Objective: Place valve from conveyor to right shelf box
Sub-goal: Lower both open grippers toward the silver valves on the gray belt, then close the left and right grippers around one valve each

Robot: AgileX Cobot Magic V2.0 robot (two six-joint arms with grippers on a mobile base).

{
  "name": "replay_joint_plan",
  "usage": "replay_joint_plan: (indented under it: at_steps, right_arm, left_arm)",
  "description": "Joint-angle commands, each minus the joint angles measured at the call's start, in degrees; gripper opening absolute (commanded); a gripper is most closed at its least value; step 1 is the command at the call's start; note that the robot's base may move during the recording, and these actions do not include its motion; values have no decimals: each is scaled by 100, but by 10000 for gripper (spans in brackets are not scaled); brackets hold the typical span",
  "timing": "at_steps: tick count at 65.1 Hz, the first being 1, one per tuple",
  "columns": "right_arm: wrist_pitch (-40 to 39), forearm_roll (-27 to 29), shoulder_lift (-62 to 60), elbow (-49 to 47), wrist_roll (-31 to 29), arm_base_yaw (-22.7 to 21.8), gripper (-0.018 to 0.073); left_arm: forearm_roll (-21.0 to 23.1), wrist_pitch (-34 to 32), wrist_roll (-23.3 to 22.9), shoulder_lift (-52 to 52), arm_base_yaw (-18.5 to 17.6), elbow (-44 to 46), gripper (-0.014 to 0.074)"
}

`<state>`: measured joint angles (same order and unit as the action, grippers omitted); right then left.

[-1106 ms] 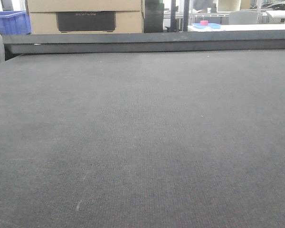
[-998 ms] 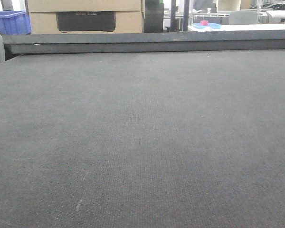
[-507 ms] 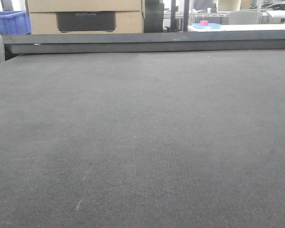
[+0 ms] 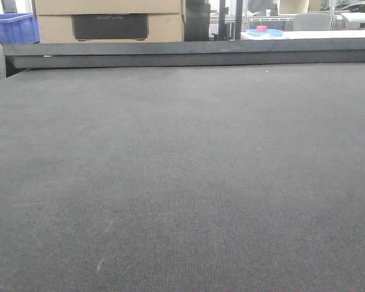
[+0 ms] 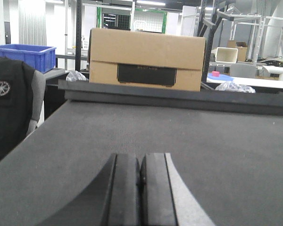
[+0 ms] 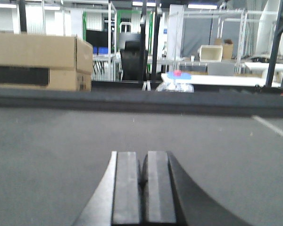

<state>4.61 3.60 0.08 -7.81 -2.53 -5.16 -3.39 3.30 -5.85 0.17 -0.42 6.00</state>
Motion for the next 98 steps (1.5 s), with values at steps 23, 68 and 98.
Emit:
replay_joint_plan:
  at_steps: [23,68,98]
  right_arm:
    - [1698,-5,2413,-2458,-41,-36,-168]
    - [4643,-5,6737,-5923,-41,-36,-168]
    - [6119,-5,7612,-6180,-41,-36,-166]
  left_arm:
    - [-6,2662,-19,2074,7,3015,-111]
    - [-97,4516,-19,7030,7,5827,-111]
    - [-111,5562,-19,7858,7,6629,-111]
